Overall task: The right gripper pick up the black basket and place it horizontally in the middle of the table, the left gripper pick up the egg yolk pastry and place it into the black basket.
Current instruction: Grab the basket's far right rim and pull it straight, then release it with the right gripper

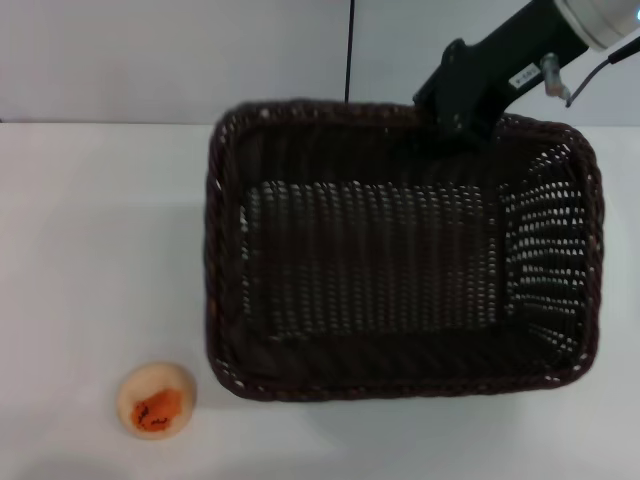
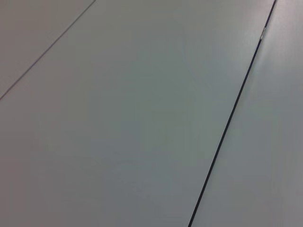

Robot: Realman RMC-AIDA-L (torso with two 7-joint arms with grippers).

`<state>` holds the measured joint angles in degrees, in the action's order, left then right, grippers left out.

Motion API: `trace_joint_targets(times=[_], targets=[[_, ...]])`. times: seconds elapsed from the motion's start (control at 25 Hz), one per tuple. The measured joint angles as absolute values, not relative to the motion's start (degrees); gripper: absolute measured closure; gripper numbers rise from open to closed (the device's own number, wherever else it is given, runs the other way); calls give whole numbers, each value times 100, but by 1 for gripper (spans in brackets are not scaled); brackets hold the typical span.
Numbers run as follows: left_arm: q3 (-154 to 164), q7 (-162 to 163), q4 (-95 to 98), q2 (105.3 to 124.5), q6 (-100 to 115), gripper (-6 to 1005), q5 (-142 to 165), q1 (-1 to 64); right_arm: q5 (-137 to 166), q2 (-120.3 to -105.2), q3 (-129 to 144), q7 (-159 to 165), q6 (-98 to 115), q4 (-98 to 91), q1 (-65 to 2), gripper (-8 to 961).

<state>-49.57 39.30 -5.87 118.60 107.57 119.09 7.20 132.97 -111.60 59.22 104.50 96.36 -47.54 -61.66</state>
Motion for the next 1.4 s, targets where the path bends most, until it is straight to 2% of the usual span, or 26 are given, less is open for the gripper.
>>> trace_joint_targets(times=[0.68, 1.24, 1.4], targets=[[-4747, 4053, -589, 11847, 10775, 349, 11909, 713, 13919, -11333, 6039, 10301, 9250, -4360, -6321, 798], [-4562, 4064, -597, 11867, 10797, 354, 11909, 704, 13940, -11382, 6047, 10000, 9125, -4345, -6282, 797], [-4514, 4068, -603, 11866, 10802, 356, 11909, 703, 13940, -11388, 6047, 9988, 9055, -4330, -6270, 743]])
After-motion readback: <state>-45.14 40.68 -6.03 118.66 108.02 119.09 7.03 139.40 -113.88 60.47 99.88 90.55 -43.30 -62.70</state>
